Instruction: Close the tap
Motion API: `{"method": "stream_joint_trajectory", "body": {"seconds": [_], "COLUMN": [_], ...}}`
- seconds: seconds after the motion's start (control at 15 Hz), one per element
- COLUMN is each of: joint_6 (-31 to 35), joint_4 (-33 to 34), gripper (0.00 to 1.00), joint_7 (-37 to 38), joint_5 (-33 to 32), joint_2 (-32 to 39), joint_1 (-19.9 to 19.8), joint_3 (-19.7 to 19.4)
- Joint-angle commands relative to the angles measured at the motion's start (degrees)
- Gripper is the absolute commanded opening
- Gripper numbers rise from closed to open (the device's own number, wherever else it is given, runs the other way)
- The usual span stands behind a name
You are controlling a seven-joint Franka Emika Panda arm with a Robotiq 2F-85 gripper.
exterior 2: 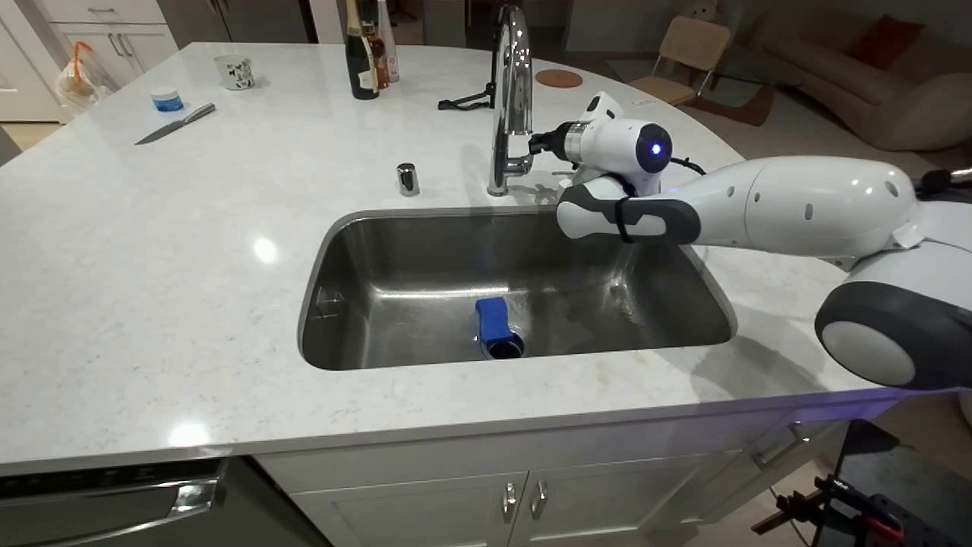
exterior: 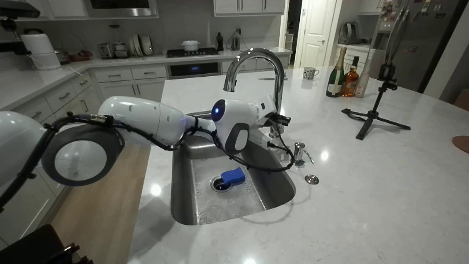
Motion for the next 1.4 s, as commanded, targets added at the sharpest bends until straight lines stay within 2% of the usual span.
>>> {"method": "stream_joint_trajectory", "body": {"seconds": [0.0, 0.07, 0.33, 0.6, 1.0, 1.33], "joint_6": [-3.72, -6.42, -20.14, -34.12, -55.47, -69.41], "joint_4": [-5.70, -6.81, -8.62, -8.07, -5.60, -3.01], "gripper": [0.00, 0.00, 0.00, 0.00, 0.00, 0.00], "joint_7": [0.62, 2.00, 4.19, 2.57, -1.12, -2.20], "joint_5": [1.41, 2.75, 2.33, 1.61, 1.77, 1.89], "joint_2": [-4.51, -5.23, -8.08, -11.49, -15.47, -16.89], "joint_1": [3.04, 4.50, 7.69, 8.22, 7.82, 7.34], "joint_3": [-3.56, -7.19, -14.10, -14.61, -13.23, -13.42]}}
